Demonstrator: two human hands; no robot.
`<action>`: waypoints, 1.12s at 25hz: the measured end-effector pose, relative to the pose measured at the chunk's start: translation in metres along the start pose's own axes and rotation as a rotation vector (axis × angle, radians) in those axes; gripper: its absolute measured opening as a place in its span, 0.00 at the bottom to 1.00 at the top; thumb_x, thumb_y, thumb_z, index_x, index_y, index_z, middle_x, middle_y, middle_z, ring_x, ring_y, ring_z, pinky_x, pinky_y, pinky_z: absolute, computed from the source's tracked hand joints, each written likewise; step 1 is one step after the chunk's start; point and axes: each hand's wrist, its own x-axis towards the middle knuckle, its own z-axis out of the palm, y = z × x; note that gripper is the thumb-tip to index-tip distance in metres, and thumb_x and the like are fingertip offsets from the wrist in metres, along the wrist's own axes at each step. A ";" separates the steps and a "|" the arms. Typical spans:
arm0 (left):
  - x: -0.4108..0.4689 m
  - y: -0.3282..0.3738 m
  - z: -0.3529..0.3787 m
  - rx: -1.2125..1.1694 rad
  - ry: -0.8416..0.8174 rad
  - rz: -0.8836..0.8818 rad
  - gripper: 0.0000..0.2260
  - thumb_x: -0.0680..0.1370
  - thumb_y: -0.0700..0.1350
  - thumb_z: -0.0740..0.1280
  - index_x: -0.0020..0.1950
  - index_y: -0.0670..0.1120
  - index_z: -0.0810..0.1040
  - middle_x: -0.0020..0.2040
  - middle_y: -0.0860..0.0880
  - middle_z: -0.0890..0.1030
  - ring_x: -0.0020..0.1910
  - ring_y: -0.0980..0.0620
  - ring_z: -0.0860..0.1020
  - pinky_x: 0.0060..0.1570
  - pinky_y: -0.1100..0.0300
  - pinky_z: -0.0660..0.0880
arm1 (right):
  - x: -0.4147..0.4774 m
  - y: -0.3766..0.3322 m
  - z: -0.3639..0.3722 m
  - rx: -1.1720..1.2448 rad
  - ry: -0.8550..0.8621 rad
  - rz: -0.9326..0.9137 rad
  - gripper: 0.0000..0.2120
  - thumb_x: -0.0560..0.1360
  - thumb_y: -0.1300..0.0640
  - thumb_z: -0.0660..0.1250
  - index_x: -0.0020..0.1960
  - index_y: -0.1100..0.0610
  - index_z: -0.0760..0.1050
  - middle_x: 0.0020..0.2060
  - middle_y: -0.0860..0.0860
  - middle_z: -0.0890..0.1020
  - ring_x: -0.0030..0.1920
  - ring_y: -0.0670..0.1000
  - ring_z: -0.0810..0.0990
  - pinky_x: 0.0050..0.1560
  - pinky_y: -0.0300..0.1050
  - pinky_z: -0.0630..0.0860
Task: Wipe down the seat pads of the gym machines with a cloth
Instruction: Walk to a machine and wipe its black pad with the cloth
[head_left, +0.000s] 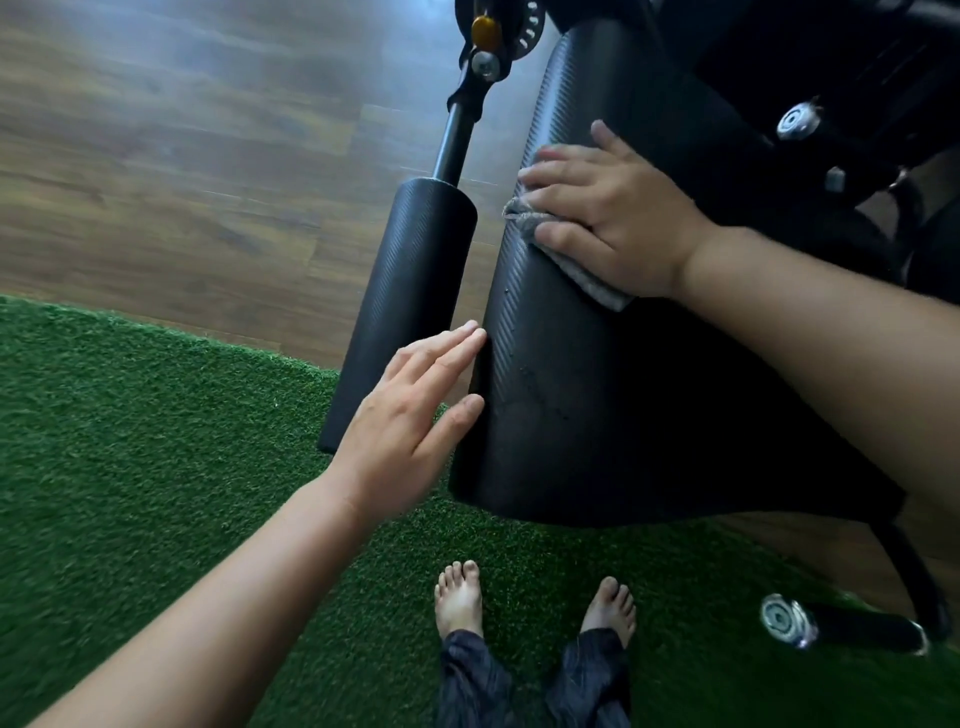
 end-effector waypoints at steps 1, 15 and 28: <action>-0.004 -0.002 -0.001 0.005 -0.013 0.014 0.26 0.84 0.53 0.59 0.81 0.47 0.65 0.79 0.53 0.68 0.77 0.53 0.65 0.76 0.52 0.63 | -0.012 -0.015 0.003 0.014 0.027 -0.008 0.20 0.82 0.45 0.58 0.67 0.52 0.79 0.70 0.52 0.77 0.76 0.54 0.67 0.78 0.65 0.53; -0.033 -0.018 -0.007 -0.022 -0.100 0.040 0.27 0.83 0.53 0.61 0.81 0.47 0.65 0.77 0.54 0.70 0.76 0.51 0.67 0.74 0.49 0.66 | -0.105 -0.136 0.017 0.125 -0.062 -0.236 0.17 0.81 0.46 0.63 0.65 0.51 0.81 0.69 0.52 0.78 0.76 0.56 0.69 0.76 0.64 0.58; -0.036 -0.007 -0.007 -0.046 -0.058 0.040 0.27 0.82 0.55 0.63 0.80 0.48 0.67 0.77 0.54 0.70 0.76 0.52 0.68 0.73 0.49 0.67 | -0.111 -0.123 0.017 0.076 -0.073 -0.364 0.18 0.82 0.49 0.63 0.69 0.54 0.78 0.72 0.54 0.75 0.77 0.56 0.66 0.77 0.61 0.59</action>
